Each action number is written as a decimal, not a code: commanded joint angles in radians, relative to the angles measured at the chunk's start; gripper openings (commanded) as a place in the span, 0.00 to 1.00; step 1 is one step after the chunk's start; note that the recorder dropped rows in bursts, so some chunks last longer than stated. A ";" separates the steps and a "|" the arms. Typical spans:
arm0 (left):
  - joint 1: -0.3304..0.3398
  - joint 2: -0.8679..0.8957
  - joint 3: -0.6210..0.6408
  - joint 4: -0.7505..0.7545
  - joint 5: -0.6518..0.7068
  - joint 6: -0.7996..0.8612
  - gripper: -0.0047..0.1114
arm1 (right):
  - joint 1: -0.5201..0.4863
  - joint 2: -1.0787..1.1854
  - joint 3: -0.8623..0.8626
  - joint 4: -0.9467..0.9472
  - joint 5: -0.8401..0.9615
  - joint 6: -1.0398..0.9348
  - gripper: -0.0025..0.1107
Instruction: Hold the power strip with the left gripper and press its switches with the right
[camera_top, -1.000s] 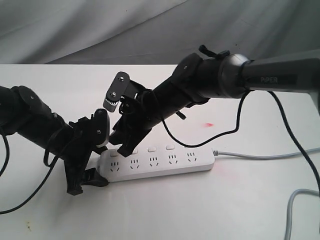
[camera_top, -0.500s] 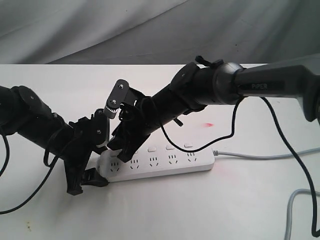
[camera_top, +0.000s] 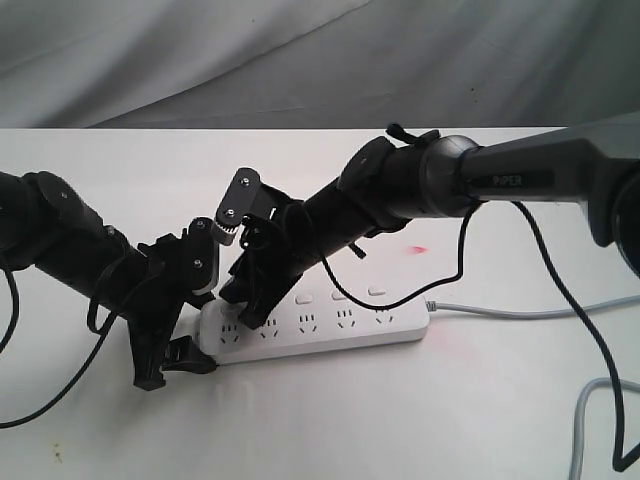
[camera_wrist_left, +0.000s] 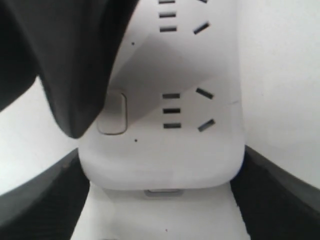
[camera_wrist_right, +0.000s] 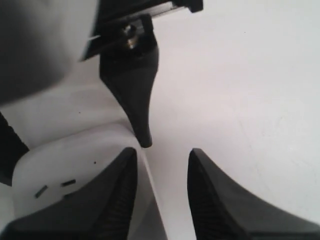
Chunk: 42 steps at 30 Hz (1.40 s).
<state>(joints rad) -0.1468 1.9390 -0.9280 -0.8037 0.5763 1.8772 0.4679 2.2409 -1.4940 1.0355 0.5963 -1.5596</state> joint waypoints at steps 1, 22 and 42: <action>-0.003 0.021 0.009 0.037 0.004 0.013 0.44 | 0.003 -0.001 -0.003 -0.004 -0.004 -0.013 0.31; -0.003 0.021 0.009 0.037 0.004 0.013 0.44 | 0.021 -0.001 -0.003 -0.061 0.006 -0.013 0.31; -0.003 0.021 0.009 0.037 0.004 0.013 0.44 | 0.021 0.022 -0.003 -0.133 -0.011 -0.037 0.31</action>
<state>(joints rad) -0.1468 1.9390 -0.9280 -0.8037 0.5848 1.8754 0.4867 2.2391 -1.4970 0.9395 0.5834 -1.5822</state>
